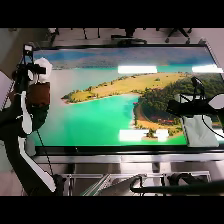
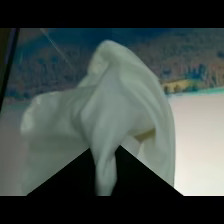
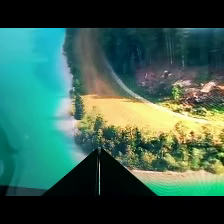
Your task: Fold the shirts.
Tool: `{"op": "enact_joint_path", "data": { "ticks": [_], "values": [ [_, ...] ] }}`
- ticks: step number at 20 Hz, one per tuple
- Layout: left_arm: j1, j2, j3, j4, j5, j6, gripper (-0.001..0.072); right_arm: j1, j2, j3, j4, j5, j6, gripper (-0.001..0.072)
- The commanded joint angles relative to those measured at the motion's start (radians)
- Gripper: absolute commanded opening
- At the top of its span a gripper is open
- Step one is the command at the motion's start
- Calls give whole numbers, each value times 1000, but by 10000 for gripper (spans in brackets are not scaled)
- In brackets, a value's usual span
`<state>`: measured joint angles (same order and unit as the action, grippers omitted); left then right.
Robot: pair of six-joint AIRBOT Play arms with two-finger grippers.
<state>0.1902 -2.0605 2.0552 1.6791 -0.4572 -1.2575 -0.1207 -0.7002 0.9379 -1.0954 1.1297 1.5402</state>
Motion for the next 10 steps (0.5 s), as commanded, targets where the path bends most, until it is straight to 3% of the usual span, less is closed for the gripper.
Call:
{"op": "enact_joint_path", "data": {
  "ticks": [1,6,10],
  "values": [
    [-63,172,2,-16,-137,-28,21,0,0,0,0,-1,0,22],
    [-214,454,-18,-437,-601,-21,21,0,-1,0,0,-22,0,22],
    [-364,617,-220,-628,-697,-30,21,0,-3,0,11,-23,0,22]
  ]
}}
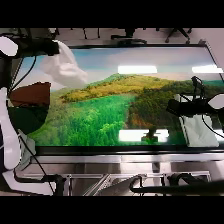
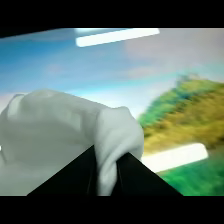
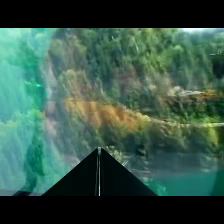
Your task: Fold the shirts.
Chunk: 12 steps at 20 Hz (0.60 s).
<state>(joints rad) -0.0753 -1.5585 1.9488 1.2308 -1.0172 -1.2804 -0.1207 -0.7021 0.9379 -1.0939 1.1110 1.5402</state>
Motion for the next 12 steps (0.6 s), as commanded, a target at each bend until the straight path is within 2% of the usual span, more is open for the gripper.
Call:
{"op": "enact_joint_path", "data": {
  "ticks": [1,5,10,11,12],
  "values": [
    [-139,140,-178,-183,-142,-16,21,0,-1,0,8,-4,0,22],
    [-299,146,-416,-184,-94,-61,21,0,-4,0,14,-3,0,28],
    [-391,61,-507,-187,-87,-144,27,1,-22,0,47,24,0,31],
    [-397,54,-507,-187,-94,-145,193,1,-28,-1,48,37,-2,30],
    [-396,55,-506,-187,-102,-156,544,2,-36,-1,51,52,-20,30]
  ]
}}
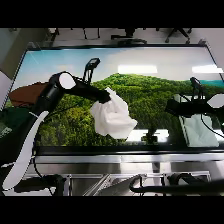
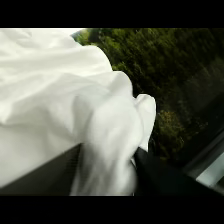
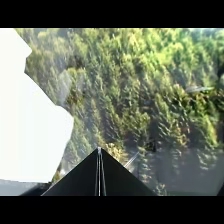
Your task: Fold the shirts.
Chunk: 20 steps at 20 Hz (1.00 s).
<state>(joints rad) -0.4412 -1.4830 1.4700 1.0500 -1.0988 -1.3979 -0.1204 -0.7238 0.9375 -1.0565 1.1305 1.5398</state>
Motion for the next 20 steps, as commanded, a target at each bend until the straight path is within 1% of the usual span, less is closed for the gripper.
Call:
{"op": "enact_joint_path", "data": {
  "ticks": [1,2,3,4,5,6,7,8,10,11,13,15,18,20],
  "values": [
    [-18,-15,-27,-6,-33,-87,630,3,-22,-1,23,42,-34,35],
    [-1,-2,-28,-6,-46,-90,630,10,-33,-3,37,49,-54,156],
    [21,16,-28,-5,-66,-88,630,23,-42,-9,50,50,-75,306],
    [47,37,-28,2,-100,-84,630,46,-53,-18,64,45,-92,329],
    [76,56,-29,13,-142,-83,630,74,-66,-29,68,34,-105,330],
    [108,75,-35,35,-190,-84,630,109,-83,-42,66,17,-106,362],
    [138,97,-60,44,-226,-84,629,140,-105,-53,67,-1,-118,456],
    [166,126,-108,51,-243,-83,630,167,-128,-60,66,-17,-120,487],
    [220,198,-256,54,-220,-84,630,215,-183,-62,67,-61,-120,487],
    [241,238,-343,54,-188,-84,630,242,-217,-62,69,-94,-126,487],
    [269,311,-517,46,-70,-84,630,282,-277,-62,95,-151,-163,486],
    [290,361,-655,45,95,-87,630,309,-338,-62,176,-192,-225,479],
    [327,362,-742,-18,256,-92,629,322,-413,-62,320,-212,-342,479],
    [334,322,-767,-68,315,-68,630,322,-452,-62,357,-239,-379,479]
  ]
}}
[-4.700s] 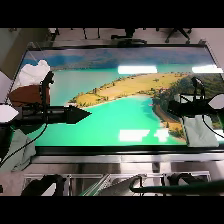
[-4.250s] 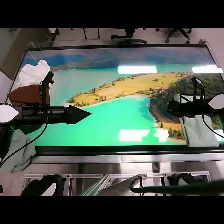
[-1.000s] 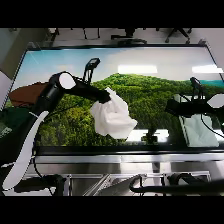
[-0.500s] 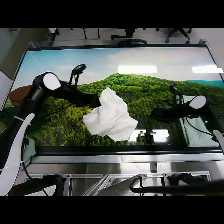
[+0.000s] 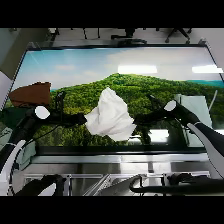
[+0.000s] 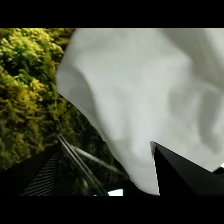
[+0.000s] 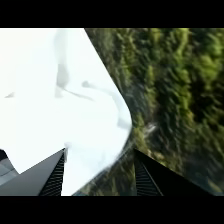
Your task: Fold the shirts.
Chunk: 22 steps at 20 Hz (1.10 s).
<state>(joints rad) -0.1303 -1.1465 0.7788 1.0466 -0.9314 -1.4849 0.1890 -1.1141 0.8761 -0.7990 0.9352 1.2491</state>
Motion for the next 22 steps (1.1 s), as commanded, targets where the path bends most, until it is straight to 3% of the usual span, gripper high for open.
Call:
{"op": "enact_joint_path", "data": {
  "ticks": [1,4,5,6,7,8,9,14,18,22],
  "values": [
    [22,-45,-80,-83,169,27,629,12,-80,0,115,-49,-103,479],
    [-13,-144,-78,-182,262,72,580,12,-122,0,188,-72,-179,475],
    [-27,-179,-65,-186,285,78,580,12,-135,0,219,-77,-206,382],
    [-45,-217,-44,-183,293,78,580,12,-145,0,246,-79,-238,168],
    [-55,-247,-20,-184,299,79,485,12,-152,1,267,-79,-256,68],
    [-68,-278,15,-183,288,79,168,12,-152,1,277,-79,-259,28],
    [-74,-305,57,-183,266,80,21,12,-148,3,280,-79,-264,22],
    [-50,-259,275,-72,105,80,17,-78,11,85,280,18,-281,21],
    [-26,-54,460,-69,-16,82,16,-203,244,291,330,159,-282,21],
    [-48,143,681,-69,-118,83,17,-238,447,504,323,172,-315,21]
  ]
}}
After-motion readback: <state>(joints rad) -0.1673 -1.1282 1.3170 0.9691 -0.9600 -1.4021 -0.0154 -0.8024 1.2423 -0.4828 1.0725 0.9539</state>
